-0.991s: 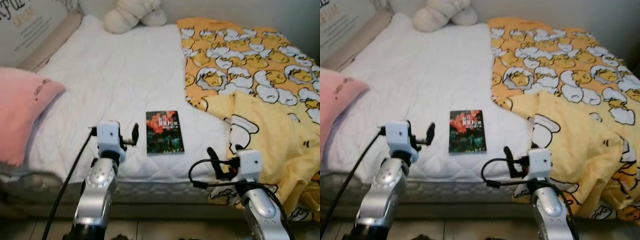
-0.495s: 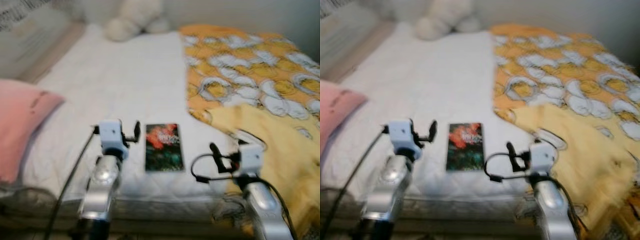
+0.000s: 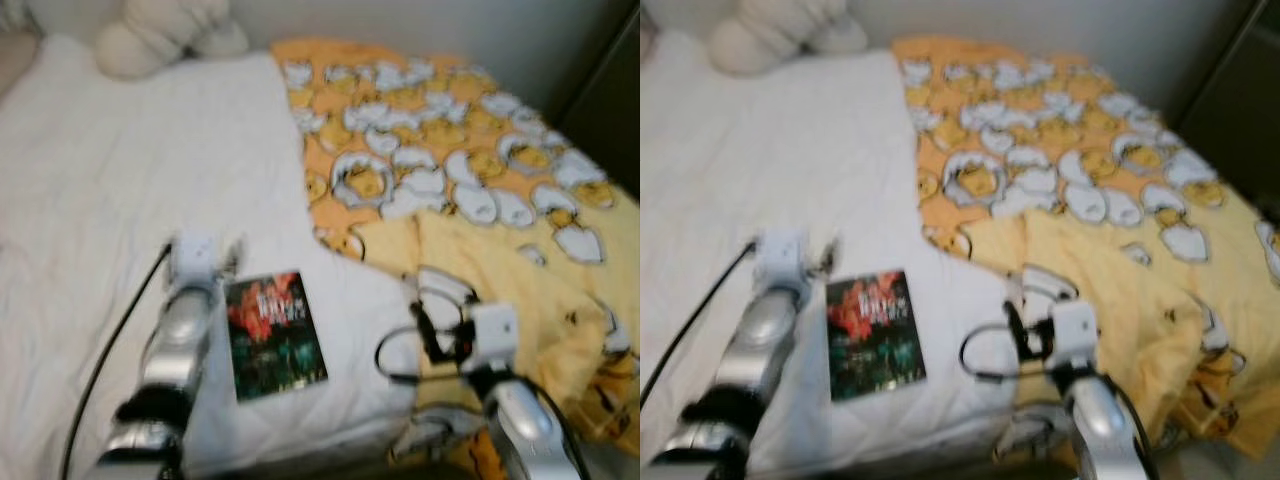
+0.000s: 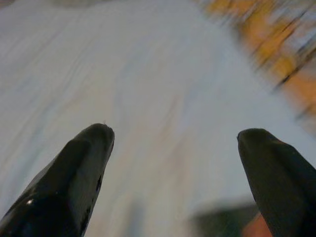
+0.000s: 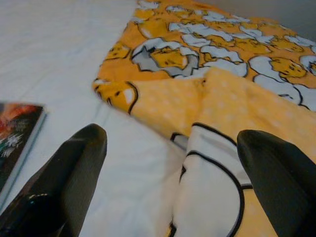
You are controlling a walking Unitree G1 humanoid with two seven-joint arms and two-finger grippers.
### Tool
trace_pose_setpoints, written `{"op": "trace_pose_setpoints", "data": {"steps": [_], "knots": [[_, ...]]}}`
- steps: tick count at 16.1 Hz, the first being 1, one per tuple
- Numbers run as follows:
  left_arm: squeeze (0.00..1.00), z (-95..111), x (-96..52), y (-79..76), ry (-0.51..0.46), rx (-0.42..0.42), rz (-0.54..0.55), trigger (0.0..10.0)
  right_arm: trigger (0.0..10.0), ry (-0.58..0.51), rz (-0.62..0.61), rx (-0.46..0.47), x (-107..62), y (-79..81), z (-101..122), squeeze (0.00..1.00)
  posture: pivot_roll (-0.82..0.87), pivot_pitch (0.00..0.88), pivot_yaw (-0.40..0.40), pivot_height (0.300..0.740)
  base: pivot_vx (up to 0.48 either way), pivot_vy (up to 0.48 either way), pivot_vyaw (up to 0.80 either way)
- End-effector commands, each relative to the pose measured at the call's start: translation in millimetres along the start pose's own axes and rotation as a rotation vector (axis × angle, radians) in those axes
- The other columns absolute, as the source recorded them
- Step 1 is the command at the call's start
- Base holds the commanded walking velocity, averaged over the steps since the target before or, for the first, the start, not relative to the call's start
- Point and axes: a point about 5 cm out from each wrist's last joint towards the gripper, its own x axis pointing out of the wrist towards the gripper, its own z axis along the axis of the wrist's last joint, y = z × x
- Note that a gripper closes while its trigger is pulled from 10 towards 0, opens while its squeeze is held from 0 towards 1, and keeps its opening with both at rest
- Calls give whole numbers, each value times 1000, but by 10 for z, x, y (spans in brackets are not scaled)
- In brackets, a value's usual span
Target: Clean up the room
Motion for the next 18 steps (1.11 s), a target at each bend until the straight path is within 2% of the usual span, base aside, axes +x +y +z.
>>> {"op": "trace_pose_setpoints", "data": {"steps": [1,3,5,8,10,12,13,15,17,18], "knots": [[0,-46,-28,-106,-9,15,-11,10000,10000,4,8,-23,-48,-61,35,0,-100,3,-117,740,0,0,0],[0,-244,-182,-292,2,-5,-90,10000,10000,23,13,-31,-141,-92,-2,0,-107,18,-140,740,0,0,0],[0,-409,-317,-402,-4,-39,-120,10000,10000,35,16,-21,-177,-72,-1,0,-99,29,-157,740,0,0,0],[0,-510,-407,-482,6,-40,-114,10000,10000,63,54,-26,-209,-51,-32,0,-86,43,-179,740,0,0,0],[0,-604,-444,-484,50,0,-72,10000,10000,73,65,-19,-189,-44,-46,0,-80,50,-182,740,0,0,0],[0,-624,-459,-484,50,-10,-67,10000,10000,103,88,52,-209,-12,-98,0,-76,56,-177,740,0,0,0],[0,-633,-473,-502,49,-29,-81,10000,10000,168,140,133,-274,48,-217,0,-74,61,-171,740,0,0,0],[0,-665,-486,-478,73,-86,-63,10000,10000,287,176,233,-401,98,-487,0,-63,71,-153,740,0,0,0],[0,-683,-495,-488,95,-160,-103,10000,10000,322,186,274,-440,139,-623,0,-32,85,-126,740,0,0,0],[0,-703,-507,-510,115,-163,-149,10000,10000,341,207,286,-447,197,-685,0,-11,93,-109,740,0,0,0]]}}
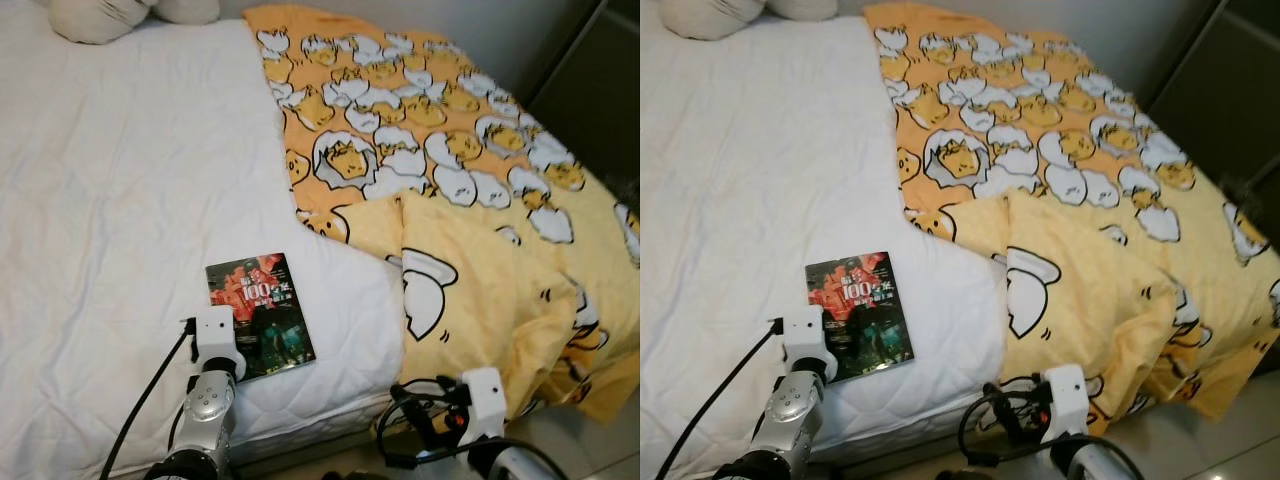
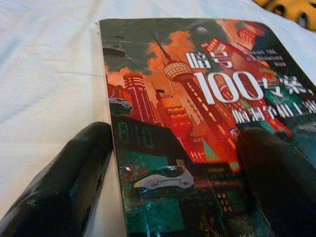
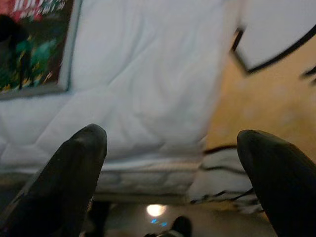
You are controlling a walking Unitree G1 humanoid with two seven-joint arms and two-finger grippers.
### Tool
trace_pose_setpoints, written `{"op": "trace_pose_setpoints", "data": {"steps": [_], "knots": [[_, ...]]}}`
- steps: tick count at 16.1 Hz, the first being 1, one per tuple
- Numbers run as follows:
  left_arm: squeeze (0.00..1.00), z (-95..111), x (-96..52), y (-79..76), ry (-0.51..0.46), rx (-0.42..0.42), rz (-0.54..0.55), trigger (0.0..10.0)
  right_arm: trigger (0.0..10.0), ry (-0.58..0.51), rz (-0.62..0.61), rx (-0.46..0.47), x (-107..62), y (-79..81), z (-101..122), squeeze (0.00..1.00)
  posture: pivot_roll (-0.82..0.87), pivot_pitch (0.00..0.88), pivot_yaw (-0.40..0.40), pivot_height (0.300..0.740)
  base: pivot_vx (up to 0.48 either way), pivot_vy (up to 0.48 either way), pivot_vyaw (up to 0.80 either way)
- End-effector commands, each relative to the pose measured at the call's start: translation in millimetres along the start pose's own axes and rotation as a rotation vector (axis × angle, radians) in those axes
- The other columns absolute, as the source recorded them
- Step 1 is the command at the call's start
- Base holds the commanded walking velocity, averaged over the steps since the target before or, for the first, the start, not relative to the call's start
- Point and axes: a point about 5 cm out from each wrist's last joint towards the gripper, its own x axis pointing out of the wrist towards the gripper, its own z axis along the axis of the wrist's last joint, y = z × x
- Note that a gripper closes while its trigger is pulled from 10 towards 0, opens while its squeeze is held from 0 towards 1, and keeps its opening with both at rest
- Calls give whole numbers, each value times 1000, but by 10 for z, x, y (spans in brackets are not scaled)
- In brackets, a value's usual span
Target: Clean up the room
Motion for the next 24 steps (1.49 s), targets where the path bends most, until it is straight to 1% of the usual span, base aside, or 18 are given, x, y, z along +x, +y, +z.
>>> {"op": "trace_pose_setpoints", "data": {"steps": [1,4,5,6,7,8,9,10,11,12,14,15,16,17,20,21,22,24], "knots": [[0,-121,-48,-70,75,-12,-63,10000,10000,11,8,0,12,14,-54,0,5,98,-95,740,0,0,0],[0,-379,-116,0,292,-55,-122,10000,10000,1,35,-6,118,160,-97,0,21,109,-59,740,0,0,0],[0,-484,-151,2,395,-69,-132,10000,10000,-7,36,-1,138,177,-94,0,20,110,-51,740,0,0,0],[0,-551,-178,-2,471,-96,-142,10000,10000,-16,35,-4,157,183,-83,0,17,110,-46,740,0,0,0],[0,-594,-193,20,539,-121,-133,10000,10000,-28,34,-7,180,192,-66,0,6,111,-39,740,0,0,0],[0,-593,-188,31,550,-125,-128,10000,10000,-34,33,-8,188,193,-54,0,4,111,-38,740,0,0,0],[0,-581,-167,59,570,-118,-107,0,10000,-45,32,-12,200,190,-28,0,-4,110,-36,740,0,0,0],[0,-572,-156,73,574,-112,-96,0,10000,-48,31,-14,204,189,-20,0,-6,110,-35,740,0,0,0],[0,-514,-104,96,566,-99,-83,0,10000,-62,30,-22,211,189,17,0,-17,108,-33,740,0,0,0],[0,-472,-67,102,563,-129,-76,0,10000,-73,29,-30,217,191,49,0,-27,106,-32,740,0,0,0],[0,-480,-71,131,587,-143,-71,0,10000,-88,28,-37,227,199,91,0,-38,103,-32,740,0,0,0],[0,-506,-92,154,602,-137,-61,0,10000,-95,26,-40,227,198,109,0,-39,103,-32,740,0,0,0],[0,-520,-105,173,603,-105,-59,0,10000,-98,24,-40,227,196,117,0,-41,101,-32,740,0,0,0],[0,-525,-110,194,601,-103,-41,0,10000,-101,24,-41,229,197,126,0,-36,100,-34,740,0,0,0],[0,-476,-70,124,568,-55,-91,0,10000,-102,30,-44,265,209,141,0,-15,81,-34,740,0,0,0],[0,-464,-60,108,564,-15,-105,0,10000,-100,27,-46,285,199,144,0,-13,78,-31,740,0,0,0],[0,-460,-56,105,561,3,-107,0,10000,-100,25,-46,294,193,145,0,-13,74,-31,740,0,0,0],[0,-459,-54,73,561,-3,-110,0,10000,-121,16,-58,358,150,243,0,-21,41,-31,740,0,0,0]]}}
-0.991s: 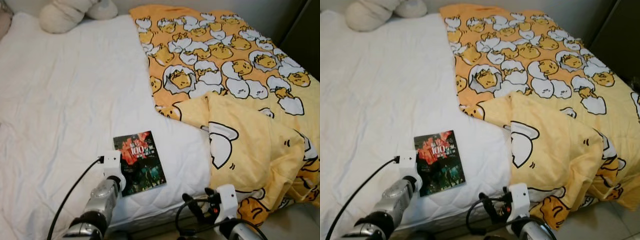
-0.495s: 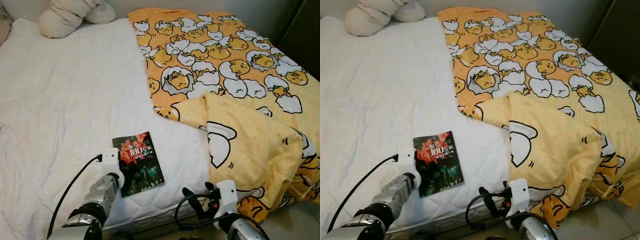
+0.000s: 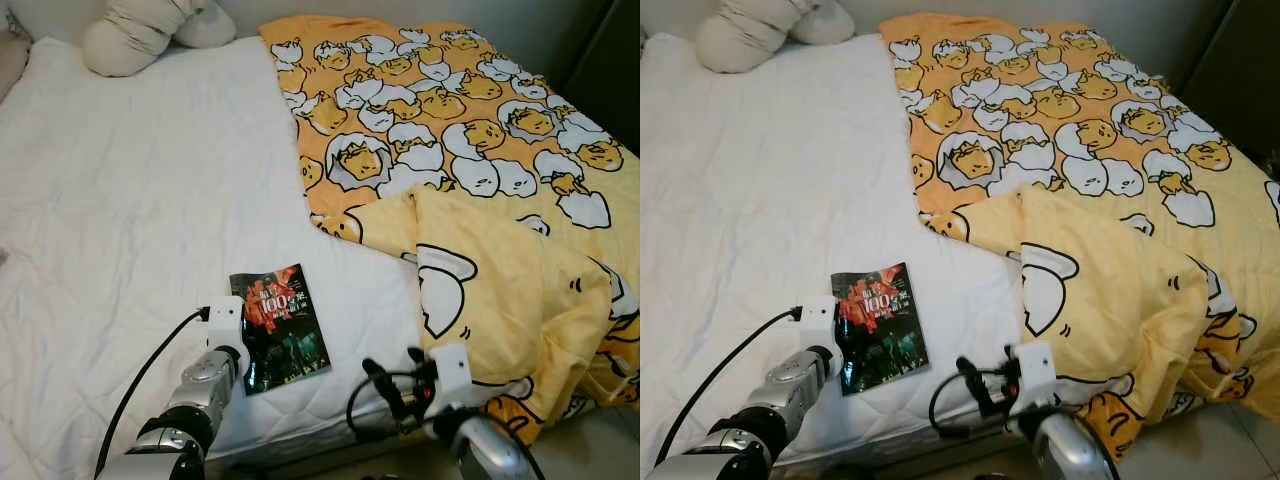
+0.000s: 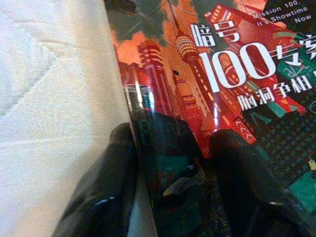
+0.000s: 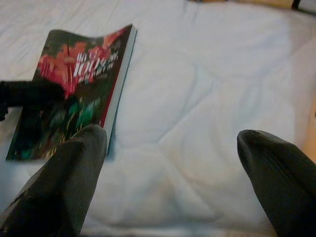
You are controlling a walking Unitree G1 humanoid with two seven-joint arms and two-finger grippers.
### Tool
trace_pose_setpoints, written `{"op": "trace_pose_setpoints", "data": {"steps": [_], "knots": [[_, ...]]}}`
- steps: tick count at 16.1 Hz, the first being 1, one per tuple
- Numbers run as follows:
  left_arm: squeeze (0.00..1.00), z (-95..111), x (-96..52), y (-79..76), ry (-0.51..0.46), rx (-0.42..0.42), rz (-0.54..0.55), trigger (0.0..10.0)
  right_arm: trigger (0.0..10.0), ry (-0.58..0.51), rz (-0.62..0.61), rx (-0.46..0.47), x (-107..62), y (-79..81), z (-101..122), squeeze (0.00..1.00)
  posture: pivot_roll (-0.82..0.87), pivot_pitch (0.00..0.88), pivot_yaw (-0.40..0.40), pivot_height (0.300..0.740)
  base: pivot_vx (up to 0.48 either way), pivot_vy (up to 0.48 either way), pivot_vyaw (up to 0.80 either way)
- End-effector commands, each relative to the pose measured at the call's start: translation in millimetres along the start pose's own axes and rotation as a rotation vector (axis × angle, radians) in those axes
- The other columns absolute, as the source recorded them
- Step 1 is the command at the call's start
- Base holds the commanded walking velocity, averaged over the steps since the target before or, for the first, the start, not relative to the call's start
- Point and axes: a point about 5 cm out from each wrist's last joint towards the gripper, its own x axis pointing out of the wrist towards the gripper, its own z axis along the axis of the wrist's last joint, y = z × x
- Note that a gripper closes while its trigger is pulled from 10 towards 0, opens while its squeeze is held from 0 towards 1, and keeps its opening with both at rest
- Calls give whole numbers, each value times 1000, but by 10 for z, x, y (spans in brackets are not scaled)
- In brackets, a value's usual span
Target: Clean up the room
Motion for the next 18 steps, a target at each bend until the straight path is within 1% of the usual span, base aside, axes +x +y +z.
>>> {"op": "trace_pose_setpoints", "data": {"steps": [1,3,4,5,6,7,9,10,11,13,15,16,17,18], "knots": [[0,-436,-80,-15,190,4,19,0,10000,-4,-30,-12,-1,-71,21,0,-22,29,-34,740,0,0,0],[0,-409,-67,-45,181,-25,9,0,10000,-19,-38,-28,40,-120,83,0,-23,7,-35,740,0,0,0],[0,-278,-34,-73,111,-59,-17,0,10000,-54,-51,-37,89,-160,192,0,-18,0,-30,740,0,0,0],[0,-190,-17,-97,66,-47,-51,0,10000,-77,-56,-33,118,-177,257,0,-10,0,-28,740,0,0,0],[0,-118,-5,-136,28,-62,-94,0,10000,-83,-64,-31,158,-210,282,0,0,0,-27,740,0,0,0],[0,-108,-3,-136,24,-59,-93,0,10000,-81,-67,-31,167,-221,279,0,6,0,-27,740,0,0,0],[0,-66,3,-131,-2,-86,-90,0,10000,-76,-76,-29,189,-249,263,0,10,0,-25,740,0,0,0],[0,16,13,-121,-40,-98,-80,0,10000,-81,-79,-29,225,-256,282,0,17,0,-22,740,0,0,0],[0,179,20,-158,-131,-67,-120,0,10000,-108,-75,-33,270,-244,357,0,27,0,-17,740,0,0,0],[0,326,2,-216,-226,-31,-179,0,10000,-123,-77,-28,301,-252,393,0,43,0,-12,740,0,0,0],[0,422,-17,-230,-286,-38,-194,0,10000,-129,-80,-26,328,-261,396,0,52,0,-7,740,0,0,0],[0,586,-57,-221,-379,-9,-186,0,10000,-140,-79,-22,347,-248,413,0,58,0,-3,740,0,0,0],[0,628,-72,-214,-401,0,-188,0,10000,-144,-78,-22,353,-243,422,0,60,0,-3,740,0,0,0],[0,713,-124,-188,-450,69,-196,0,10000,-153,-74,-22,369,-229,448,0,70,0,0,740,0,0,0]]}}
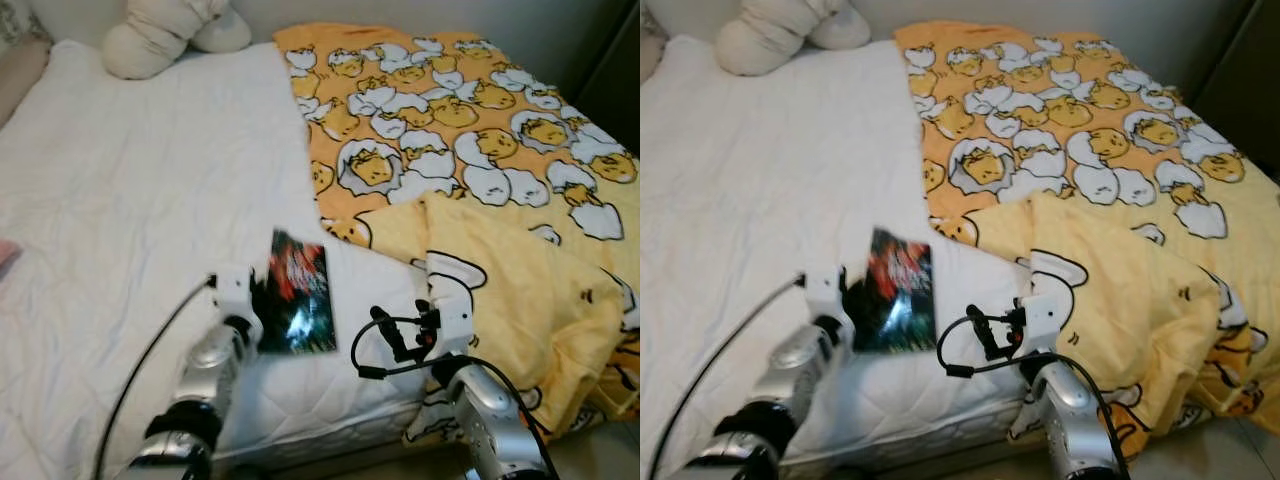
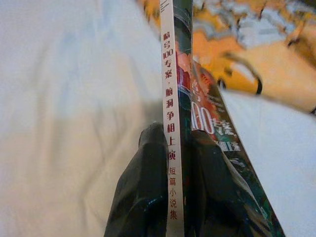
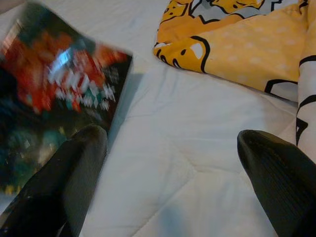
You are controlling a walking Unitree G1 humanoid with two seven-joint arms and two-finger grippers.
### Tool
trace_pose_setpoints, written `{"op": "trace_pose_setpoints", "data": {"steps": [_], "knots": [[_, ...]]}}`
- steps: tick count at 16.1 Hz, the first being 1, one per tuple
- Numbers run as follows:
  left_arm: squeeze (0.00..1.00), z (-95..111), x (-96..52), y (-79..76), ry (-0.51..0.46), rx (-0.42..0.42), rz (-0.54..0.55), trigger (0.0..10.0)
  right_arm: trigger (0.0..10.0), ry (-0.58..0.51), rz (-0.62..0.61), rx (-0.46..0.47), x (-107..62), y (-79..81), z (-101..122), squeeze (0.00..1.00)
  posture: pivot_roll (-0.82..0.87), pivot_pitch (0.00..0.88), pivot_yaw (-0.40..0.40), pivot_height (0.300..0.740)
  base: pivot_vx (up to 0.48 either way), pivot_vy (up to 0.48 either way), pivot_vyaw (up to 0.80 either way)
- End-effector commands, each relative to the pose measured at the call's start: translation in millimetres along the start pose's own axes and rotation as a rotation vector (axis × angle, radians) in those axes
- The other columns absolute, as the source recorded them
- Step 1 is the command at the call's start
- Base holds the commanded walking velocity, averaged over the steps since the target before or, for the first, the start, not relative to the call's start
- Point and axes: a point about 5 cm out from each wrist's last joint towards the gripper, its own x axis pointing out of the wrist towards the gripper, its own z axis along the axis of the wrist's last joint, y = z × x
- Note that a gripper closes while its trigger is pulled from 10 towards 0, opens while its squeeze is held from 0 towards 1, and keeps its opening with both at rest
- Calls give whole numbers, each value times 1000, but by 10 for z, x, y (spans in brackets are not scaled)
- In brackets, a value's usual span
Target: Clean up the room
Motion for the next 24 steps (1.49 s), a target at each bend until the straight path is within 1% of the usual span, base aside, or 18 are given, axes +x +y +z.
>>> {"op": "trace_pose_setpoints", "data": {"steps": [1,2,3,4,5,6,8,10,11,12,14,15,17,22,24], "knots": [[0,116,-9,5,-52,67,-30,0,10000,-31,-7,-1,31,-14,67,0,72,0,0,740,0,0,0],[0,106,-25,30,-35,131,-7,235,10000,-31,-6,-2,39,-14,64,0,77,0,-1,740,0,0,0],[0,70,-30,23,-12,162,-4,10000,10000,-28,-4,-3,41,-15,52,0,76,0,-2,740,0,0,0],[0,23,-26,16,17,205,14,10000,10000,-22,-3,-5,36,-20,36,0,75,0,-4,740,0,0,0],[0,24,-32,25,13,260,48,10000,10000,-17,-7,-10,26,-29,26,0,74,0,-4,740,0,0,0],[0,39,-42,21,5,282,52,10000,10000,-18,-11,-15,21,-39,30,0,71,0,-5,740,0,0,0],[0,57,-53,28,-5,281,67,10000,10000,-26,-19,-22,20,-52,49,0,70,0,-5,740,0,0,0],[0,214,-77,113,-105,236,155,10000,10000,-112,-65,-45,24,-80,215,0,65,0,-5,740,0,0,0],[0,387,-102,117,-206,194,220,10000,10000,-175,-113,-49,19,-115,355,0,65,0,-10,740,0,0,0],[0,440,-107,104,-229,181,249,10000,10000,-179,-106,-48,24,-108,378,0,67,0,-16,740,0,334,0],[0,490,-99,48,-248,172,259,10000,10000,-179,-84,-60,40,-86,395,0,69,0,-18,740,0,471,359],[0,529,-85,-24,-268,169,259,10000,10000,-166,-64,-71,71,-63,387,0,74,0,-29,740,0,465,663],[0,546,-81,-88,-270,167,243,10000,10000,-160,-63,-70,102,-63,396,0,85,0,-40,740,0,465,638],[0,594,-50,-66,-256,192,193,10000,10000,-152,-50,-71,134,-30,380,0,95,0,-43,740,0,469,631],[0,572,5,-47,-214,196,168,10000,10000,-146,-61,-64,129,-41,362,0,90,0,-43,740,0,474,316]]}}
